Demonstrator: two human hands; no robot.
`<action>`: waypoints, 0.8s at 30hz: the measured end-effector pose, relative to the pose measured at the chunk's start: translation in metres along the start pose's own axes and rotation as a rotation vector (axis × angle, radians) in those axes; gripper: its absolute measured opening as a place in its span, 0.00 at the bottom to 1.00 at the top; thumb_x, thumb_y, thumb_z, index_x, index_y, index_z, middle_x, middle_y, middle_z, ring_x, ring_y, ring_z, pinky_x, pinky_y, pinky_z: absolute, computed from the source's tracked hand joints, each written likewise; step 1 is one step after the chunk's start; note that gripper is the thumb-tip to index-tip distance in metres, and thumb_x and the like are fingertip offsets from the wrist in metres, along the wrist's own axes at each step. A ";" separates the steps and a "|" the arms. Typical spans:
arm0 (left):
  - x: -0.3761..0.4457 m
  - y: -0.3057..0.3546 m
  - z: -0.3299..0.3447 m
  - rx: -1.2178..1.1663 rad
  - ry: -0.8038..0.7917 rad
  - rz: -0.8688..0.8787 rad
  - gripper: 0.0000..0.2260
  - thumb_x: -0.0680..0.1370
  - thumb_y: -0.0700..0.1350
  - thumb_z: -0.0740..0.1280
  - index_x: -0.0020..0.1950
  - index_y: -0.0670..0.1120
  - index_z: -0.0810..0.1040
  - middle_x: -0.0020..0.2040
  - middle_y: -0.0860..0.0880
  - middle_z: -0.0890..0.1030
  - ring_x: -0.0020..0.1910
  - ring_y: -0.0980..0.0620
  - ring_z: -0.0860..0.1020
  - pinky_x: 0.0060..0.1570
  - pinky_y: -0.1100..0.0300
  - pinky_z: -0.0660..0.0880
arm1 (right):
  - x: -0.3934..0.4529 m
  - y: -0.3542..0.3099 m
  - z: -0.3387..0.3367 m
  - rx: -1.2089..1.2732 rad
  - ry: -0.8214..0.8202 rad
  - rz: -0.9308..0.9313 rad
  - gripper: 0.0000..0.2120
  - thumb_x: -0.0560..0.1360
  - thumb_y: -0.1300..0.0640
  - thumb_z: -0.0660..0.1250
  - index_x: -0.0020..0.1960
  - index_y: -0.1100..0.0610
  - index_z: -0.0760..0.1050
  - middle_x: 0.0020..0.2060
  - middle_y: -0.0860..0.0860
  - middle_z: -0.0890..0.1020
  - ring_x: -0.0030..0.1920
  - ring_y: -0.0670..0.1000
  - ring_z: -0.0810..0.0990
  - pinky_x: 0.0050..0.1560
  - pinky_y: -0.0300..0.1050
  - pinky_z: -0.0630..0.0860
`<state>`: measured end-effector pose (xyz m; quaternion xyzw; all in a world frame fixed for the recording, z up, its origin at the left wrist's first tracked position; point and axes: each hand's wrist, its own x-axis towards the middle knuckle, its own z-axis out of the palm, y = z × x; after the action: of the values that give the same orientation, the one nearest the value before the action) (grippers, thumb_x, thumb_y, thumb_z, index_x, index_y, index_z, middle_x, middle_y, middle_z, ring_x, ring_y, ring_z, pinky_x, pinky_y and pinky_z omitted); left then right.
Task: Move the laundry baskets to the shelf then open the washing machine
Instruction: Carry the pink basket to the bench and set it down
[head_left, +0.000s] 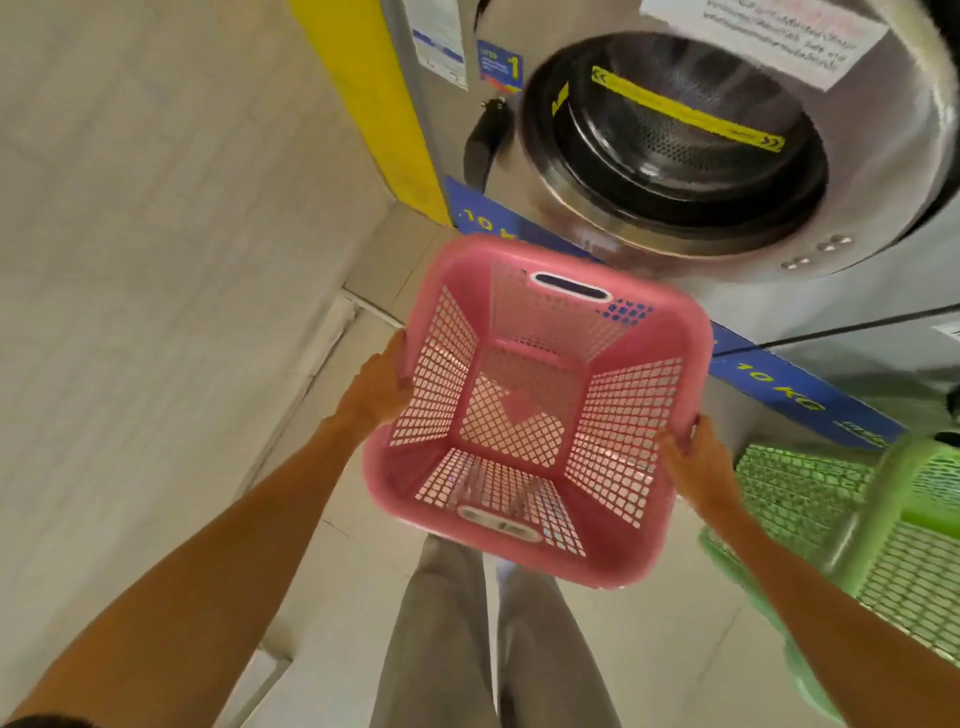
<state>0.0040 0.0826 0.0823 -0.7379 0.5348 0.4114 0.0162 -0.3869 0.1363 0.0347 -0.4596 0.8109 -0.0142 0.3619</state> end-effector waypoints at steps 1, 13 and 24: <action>-0.012 -0.012 0.000 -0.029 0.016 -0.012 0.28 0.81 0.46 0.65 0.78 0.47 0.57 0.65 0.40 0.78 0.61 0.37 0.79 0.53 0.50 0.74 | -0.004 -0.005 0.001 -0.027 -0.017 -0.028 0.18 0.78 0.51 0.64 0.59 0.64 0.68 0.47 0.69 0.80 0.49 0.70 0.79 0.47 0.59 0.75; -0.216 -0.229 0.024 -0.465 0.175 -0.458 0.35 0.76 0.64 0.66 0.77 0.52 0.57 0.66 0.45 0.78 0.59 0.41 0.80 0.60 0.40 0.75 | -0.095 -0.146 0.106 -0.341 -0.306 -0.429 0.19 0.76 0.47 0.64 0.59 0.59 0.67 0.46 0.64 0.83 0.46 0.67 0.82 0.43 0.53 0.77; -0.395 -0.466 0.113 -0.817 0.383 -0.903 0.25 0.78 0.51 0.68 0.71 0.41 0.66 0.61 0.42 0.79 0.56 0.42 0.80 0.53 0.45 0.79 | -0.262 -0.258 0.344 -0.689 -0.544 -0.728 0.21 0.80 0.46 0.60 0.63 0.61 0.65 0.44 0.55 0.79 0.34 0.56 0.81 0.33 0.48 0.80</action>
<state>0.2761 0.6407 0.0598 -0.8977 -0.0353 0.3955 -0.1908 0.0917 0.2916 0.0231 -0.7880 0.4355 0.2463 0.3587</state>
